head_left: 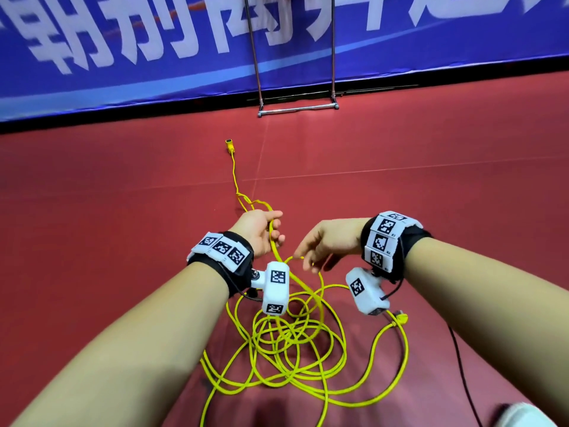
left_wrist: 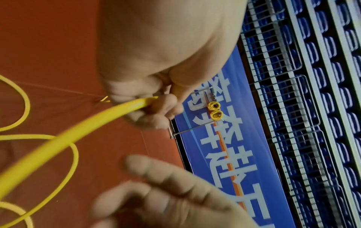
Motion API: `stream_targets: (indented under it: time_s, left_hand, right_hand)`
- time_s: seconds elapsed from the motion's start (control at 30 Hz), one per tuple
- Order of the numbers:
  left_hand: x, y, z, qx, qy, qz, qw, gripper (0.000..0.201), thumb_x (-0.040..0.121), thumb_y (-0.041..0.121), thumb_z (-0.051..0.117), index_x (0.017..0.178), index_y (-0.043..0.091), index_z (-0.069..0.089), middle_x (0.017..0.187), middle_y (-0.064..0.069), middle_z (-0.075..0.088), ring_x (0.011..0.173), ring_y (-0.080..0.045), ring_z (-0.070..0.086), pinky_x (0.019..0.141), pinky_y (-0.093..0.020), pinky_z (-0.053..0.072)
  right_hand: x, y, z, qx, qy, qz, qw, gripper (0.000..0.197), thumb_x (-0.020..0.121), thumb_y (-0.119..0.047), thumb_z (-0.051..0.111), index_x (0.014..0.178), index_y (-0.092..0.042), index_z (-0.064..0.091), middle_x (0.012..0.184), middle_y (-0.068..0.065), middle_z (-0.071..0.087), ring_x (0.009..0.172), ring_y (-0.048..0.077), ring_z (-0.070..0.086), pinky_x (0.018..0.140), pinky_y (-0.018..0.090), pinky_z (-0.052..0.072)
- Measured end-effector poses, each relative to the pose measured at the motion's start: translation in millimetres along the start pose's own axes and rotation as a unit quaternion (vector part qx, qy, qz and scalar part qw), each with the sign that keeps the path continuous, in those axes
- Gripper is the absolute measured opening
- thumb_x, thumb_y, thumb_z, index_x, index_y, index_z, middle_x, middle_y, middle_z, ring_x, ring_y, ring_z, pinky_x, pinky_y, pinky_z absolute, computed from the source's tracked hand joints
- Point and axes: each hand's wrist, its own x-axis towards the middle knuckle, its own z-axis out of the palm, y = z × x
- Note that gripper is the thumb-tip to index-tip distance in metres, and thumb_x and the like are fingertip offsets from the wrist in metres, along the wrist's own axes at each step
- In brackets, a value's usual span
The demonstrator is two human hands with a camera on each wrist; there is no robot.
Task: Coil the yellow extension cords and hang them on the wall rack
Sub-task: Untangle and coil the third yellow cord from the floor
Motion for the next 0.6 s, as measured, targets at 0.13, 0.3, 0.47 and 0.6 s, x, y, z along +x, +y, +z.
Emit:
stream_targets:
  time_s: [0.13, 0.3, 0.47, 0.6]
  left_hand:
    - [-7.0, -2.1, 8.6, 0.128, -0.06, 0.059, 0.988, 0.022, 0.103, 0.01, 0.038, 0.095, 0.012, 0.059, 0.067, 0.001, 0.046, 0.035, -0.008, 0.033, 0.044, -0.019, 0.038]
    - [-20.0, -11.8, 28.9, 0.328, -0.188, 0.121, 0.918, 0.024, 0.102, 0.009, 0.046, 0.082, 0.01, 0.059, 0.069, -0.002, 0.051, 0.041, -0.008, 0.039, 0.048, -0.023, 0.045]
    - [-33.6, -14.7, 50.8, 0.403, -0.264, 0.103, 0.87, 0.02, 0.094, 0.001, 0.056, 0.11, 0.005, 0.068, 0.077, -0.003, 0.066, 0.063, -0.016, 0.059, 0.067, -0.027, 0.048]
    - [-26.4, -18.9, 46.0, 0.341, -0.214, 0.051, 0.914, 0.035, 0.084, 0.0, 0.043, 0.107, 0.009, 0.067, 0.104, -0.01, 0.071, 0.086, -0.02, 0.067, 0.074, -0.032, 0.051]
  right_hand:
    - [1.8, -1.3, -12.2, 0.24, 0.171, 0.011, 0.956, 0.018, 0.105, -0.023, 0.04, 0.11, -0.01, 0.052, 0.081, 0.012, 0.068, 0.063, 0.022, 0.065, 0.063, 0.032, 0.05]
    - [-1.7, -0.3, -29.9, 0.402, 0.192, 0.041, 0.894, 0.035, 0.103, -0.042, 0.039, 0.09, -0.011, 0.049, 0.068, 0.006, 0.062, 0.058, 0.021, 0.062, 0.06, 0.032, 0.054]
    - [-8.4, 2.4, -33.9, 0.391, 0.193, 0.048, 0.899, 0.022, 0.105, -0.015, 0.037, 0.087, -0.009, 0.049, 0.058, 0.003, 0.059, 0.044, 0.018, 0.058, 0.04, 0.025, 0.047]
    - [-16.0, 2.3, -41.4, 0.355, 0.206, -0.024, 0.912, 0.022, 0.103, -0.003, 0.037, 0.112, -0.015, 0.054, 0.069, 0.007, 0.061, 0.054, 0.018, 0.063, 0.057, 0.03, 0.051]
